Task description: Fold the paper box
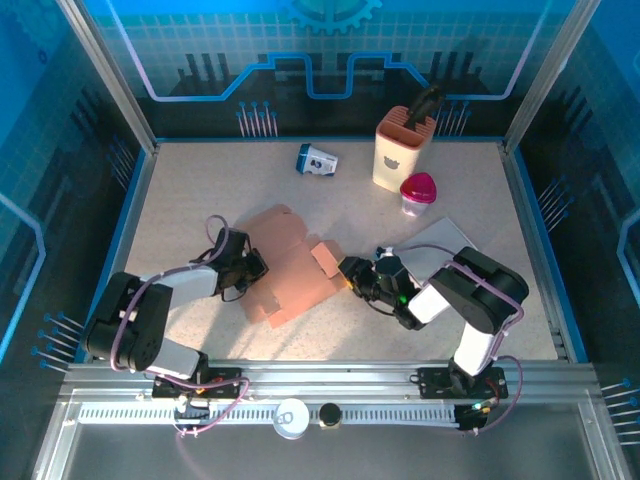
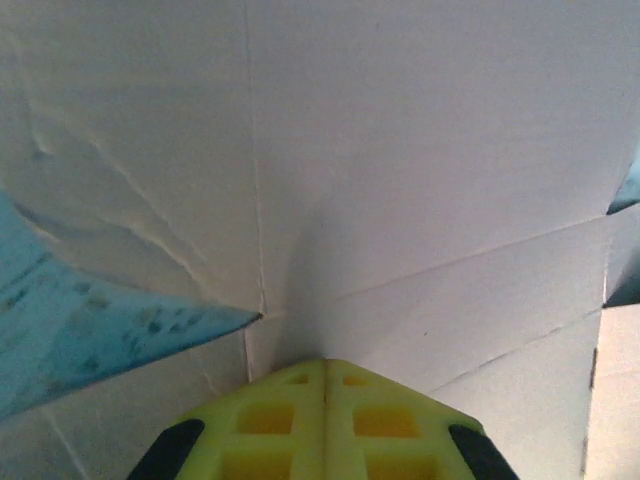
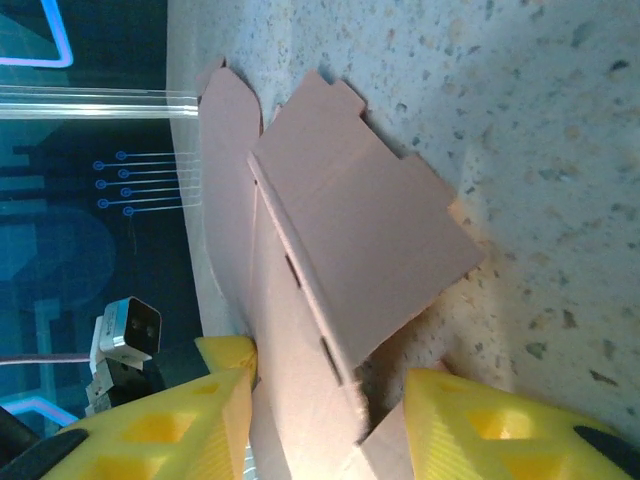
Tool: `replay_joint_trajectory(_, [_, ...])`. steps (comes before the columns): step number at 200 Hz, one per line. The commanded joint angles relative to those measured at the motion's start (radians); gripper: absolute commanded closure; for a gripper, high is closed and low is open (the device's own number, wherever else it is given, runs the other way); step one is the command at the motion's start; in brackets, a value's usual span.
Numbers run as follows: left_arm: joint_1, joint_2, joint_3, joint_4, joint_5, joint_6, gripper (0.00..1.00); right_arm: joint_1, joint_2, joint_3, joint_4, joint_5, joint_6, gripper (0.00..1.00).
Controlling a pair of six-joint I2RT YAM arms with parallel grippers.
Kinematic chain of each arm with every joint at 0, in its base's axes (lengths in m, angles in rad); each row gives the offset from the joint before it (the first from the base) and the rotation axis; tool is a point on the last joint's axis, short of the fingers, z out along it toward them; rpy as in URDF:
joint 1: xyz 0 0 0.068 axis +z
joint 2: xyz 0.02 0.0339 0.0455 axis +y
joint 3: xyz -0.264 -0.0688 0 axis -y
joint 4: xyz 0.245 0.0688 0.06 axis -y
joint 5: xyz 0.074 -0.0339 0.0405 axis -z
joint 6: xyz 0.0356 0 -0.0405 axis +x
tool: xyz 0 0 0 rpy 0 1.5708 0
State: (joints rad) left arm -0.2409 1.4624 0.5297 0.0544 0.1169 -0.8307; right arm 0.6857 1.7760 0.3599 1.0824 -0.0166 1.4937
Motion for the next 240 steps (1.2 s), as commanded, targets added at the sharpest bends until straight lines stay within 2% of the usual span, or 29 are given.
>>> replay_joint_trajectory(1, [0.001, 0.044, 0.006, 0.01, 0.032, 0.037, 0.98, 0.003, 0.072, 0.055, -0.065, 0.008, -0.003, 0.58])
replay_joint_trajectory(60, [0.002, 0.066, 0.006, 0.025, 0.04, 0.044, 0.99, -0.015, 0.123, 0.082, 0.007, 0.001, -0.001, 0.68])
replay_joint_trajectory(95, [0.002, 0.055, 0.014, 0.012, 0.035, 0.051, 0.99, -0.019, 0.091, 0.087, -0.012, 0.007, 0.002, 0.74])
replay_joint_trajectory(130, [0.002, 0.037, 0.027, -0.015, 0.026, 0.065, 0.99, -0.033, 0.013, 0.098, -0.128, 0.017, -0.041, 0.9])
replay_joint_trajectory(149, [0.0, 0.014, 0.033, -0.035, 0.016, 0.077, 0.95, -0.037, 0.001, 0.107, -0.145, 0.01, -0.036, 1.0])
replay_joint_trajectory(165, [-0.017, -0.031, 0.043, -0.066, -0.003, 0.096, 0.88, -0.036, -0.006, 0.106, -0.141, 0.006, -0.003, 1.0])
replay_joint_trajectory(181, [-0.081, -0.12, 0.067, -0.136, -0.076, 0.146, 0.82, -0.035, -0.027, 0.109, -0.16, 0.006, 0.045, 1.0])
replay_joint_trajectory(204, [-0.282, -0.261, 0.109, -0.268, -0.285, 0.241, 0.71, -0.037, -0.103, 0.131, -0.267, 0.009, 0.096, 1.0])
replay_joint_trajectory(221, [-0.419, -0.335, 0.118, -0.344, -0.427, 0.277, 0.68, -0.043, -0.197, 0.179, -0.455, 0.01, 0.097, 1.0])
replay_joint_trajectory(240, [-0.53, -0.396, 0.094, -0.375, -0.53, 0.299, 0.66, -0.052, -0.309, 0.261, -0.742, 0.026, 0.071, 1.0])
